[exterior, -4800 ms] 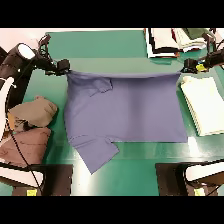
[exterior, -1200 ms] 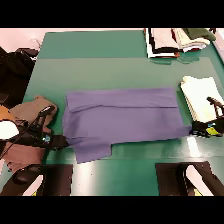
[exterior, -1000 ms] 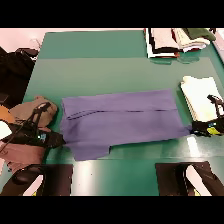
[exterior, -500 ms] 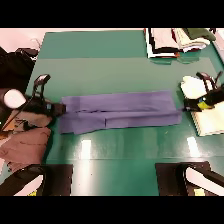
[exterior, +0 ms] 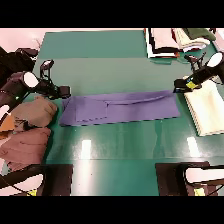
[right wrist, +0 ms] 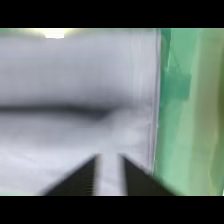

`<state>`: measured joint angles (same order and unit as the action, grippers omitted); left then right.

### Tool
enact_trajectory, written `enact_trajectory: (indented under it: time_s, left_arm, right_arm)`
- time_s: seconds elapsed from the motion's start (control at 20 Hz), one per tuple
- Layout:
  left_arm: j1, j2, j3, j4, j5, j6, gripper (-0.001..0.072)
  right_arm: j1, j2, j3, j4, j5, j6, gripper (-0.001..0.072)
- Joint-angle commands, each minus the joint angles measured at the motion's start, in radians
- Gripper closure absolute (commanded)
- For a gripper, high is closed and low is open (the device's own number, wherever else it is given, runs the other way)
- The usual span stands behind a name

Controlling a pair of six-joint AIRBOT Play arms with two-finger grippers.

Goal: Fold the shirts.

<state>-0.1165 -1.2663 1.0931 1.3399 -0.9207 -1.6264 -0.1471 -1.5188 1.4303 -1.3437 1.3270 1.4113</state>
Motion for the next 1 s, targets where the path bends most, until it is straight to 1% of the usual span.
enact_trajectory:
  time_s: [0.0,0.05,0.1,0.15,0.25,0.3,0.35,0.4,0.45,0.55,0.65,0.7,0.8,0.85,0.95]
  left_arm:
    - [0.002,-0.014,0.031,-0.011,0.031,-0.019,0.0279]
    - [0.002,-0.014,0.048,-0.012,0.005,-0.018,0.0279]
    - [0.002,-0.014,0.062,-0.013,-0.024,-0.018,0.0279]
    - [0.002,-0.014,0.068,-0.024,-0.050,-0.018,0.0280]
    - [0.002,-0.014,0.068,-0.066,-0.068,-0.014,0.0294]
    - [0.002,-0.015,0.068,-0.095,-0.066,-0.014,0.0522]
    - [-0.002,-0.016,0.068,-0.130,-0.058,-0.007,0.0674]
    - [-0.010,-0.017,0.068,-0.172,-0.053,0.014,0.0676]
    - [-0.026,-0.020,0.068,-0.203,-0.045,0.015,0.0684]
    - [-0.081,-0.028,0.063,-0.225,-0.011,0.014,0.0684]
    - [-0.158,-0.045,0.061,-0.227,0.029,0.011,0.0684]
    - [-0.200,-0.061,0.061,-0.228,0.047,0.008,0.0684]
    - [-0.275,-0.101,0.061,-0.243,0.079,0.001,0.0684]
    - [-0.304,-0.123,0.062,-0.266,0.097,0.001,0.0685]
    - [-0.350,-0.181,0.079,-0.326,0.133,0.005,0.0685]
  right_arm:
    - [-0.030,-0.051,0.062,0.146,-0.034,-0.045,0.0393]
    - [-0.051,-0.045,0.059,0.191,-0.018,-0.083,0.0343]
    - [-0.081,-0.035,0.042,0.216,0.003,-0.108,0.0266]
    - [-0.112,-0.023,0.009,0.227,0.019,-0.123,0.0231]
    - [-0.190,-0.006,-0.084,0.228,0.027,-0.147,0.0217]
    - [-0.229,-0.007,-0.124,0.233,0.029,-0.154,0.0217]
    - [-0.270,-0.008,-0.167,0.270,0.024,-0.183,0.0217]
    - [-0.314,-0.015,-0.209,0.333,0.017,-0.229,0.0220]
    - [-0.348,-0.032,-0.235,0.368,0.014,-0.239,0.0222]
    - [-0.378,-0.070,-0.268,0.387,0.008,-0.242,0.0222]
    - [-0.367,-0.122,-0.272,0.393,0.014,-0.243,0.0232]
    - [-0.351,-0.142,-0.272,0.414,0.012,-0.247,0.0273]
    - [-0.301,-0.177,-0.270,0.468,-0.005,-0.268,0.0278]
    - [-0.274,-0.187,-0.270,0.492,-0.020,-0.269,0.0344]
    - [-0.241,-0.185,-0.265,0.533,-0.033,-0.285,0.0582]
